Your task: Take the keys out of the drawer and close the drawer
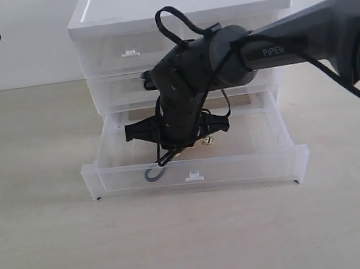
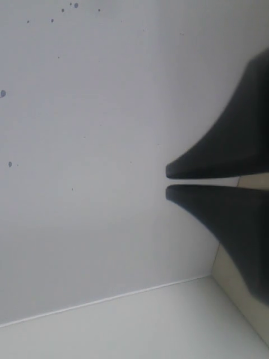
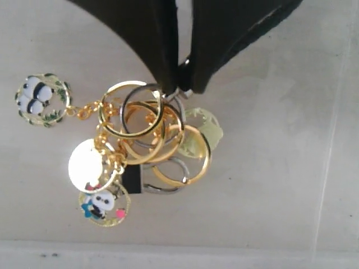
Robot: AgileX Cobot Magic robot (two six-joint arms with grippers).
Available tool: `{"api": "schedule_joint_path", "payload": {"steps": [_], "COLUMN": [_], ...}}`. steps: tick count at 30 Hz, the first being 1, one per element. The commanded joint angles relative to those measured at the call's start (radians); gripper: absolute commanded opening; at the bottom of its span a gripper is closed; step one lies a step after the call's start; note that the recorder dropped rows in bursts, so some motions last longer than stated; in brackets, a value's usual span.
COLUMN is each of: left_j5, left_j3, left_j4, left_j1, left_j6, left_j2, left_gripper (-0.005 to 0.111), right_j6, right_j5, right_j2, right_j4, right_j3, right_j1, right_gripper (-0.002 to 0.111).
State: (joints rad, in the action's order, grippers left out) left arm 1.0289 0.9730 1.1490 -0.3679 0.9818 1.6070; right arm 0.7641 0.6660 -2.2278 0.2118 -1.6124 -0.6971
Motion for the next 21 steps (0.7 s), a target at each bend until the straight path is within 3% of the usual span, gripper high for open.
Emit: {"api": "schedule_joint_path", "payload": {"steps": [1, 6, 14, 18, 21], "left_j5": [0.011, 0.011, 0.011, 0.006, -0.009], "left_j3": [-0.003, -0.003, -0.003, -0.003, -0.003], "left_j4": [0.003, 0.003, 0.003, 0.003, 0.003], "left_j1": [-0.002, -0.002, -0.002, -0.002, -0.002], "left_j6": [0.001, 0.001, 0.001, 0.001, 0.001], "left_j2": [-0.008, -0.008, -0.008, -0.008, -0.008], "left_gripper": [0.004, 0.004, 0.004, 0.004, 0.004], "right_j6": [-0.068, -0.084, -0.164, -0.188, -0.188], "right_j5": [0.130, 0.180, 0.015, 0.020, 0.020], "right_j2": [0.004, 0.042, 0.080, 0.080, 0.080], "right_j4": [0.027, 0.090, -0.013, -0.077, -0.112], "right_j3": [0.015, 0.015, 0.015, 0.015, 0.015], "right_j1": [0.009, 0.009, 0.005, 0.005, 0.005], "right_gripper": [0.000, 0.000, 0.002, 0.027, 0.060]}}
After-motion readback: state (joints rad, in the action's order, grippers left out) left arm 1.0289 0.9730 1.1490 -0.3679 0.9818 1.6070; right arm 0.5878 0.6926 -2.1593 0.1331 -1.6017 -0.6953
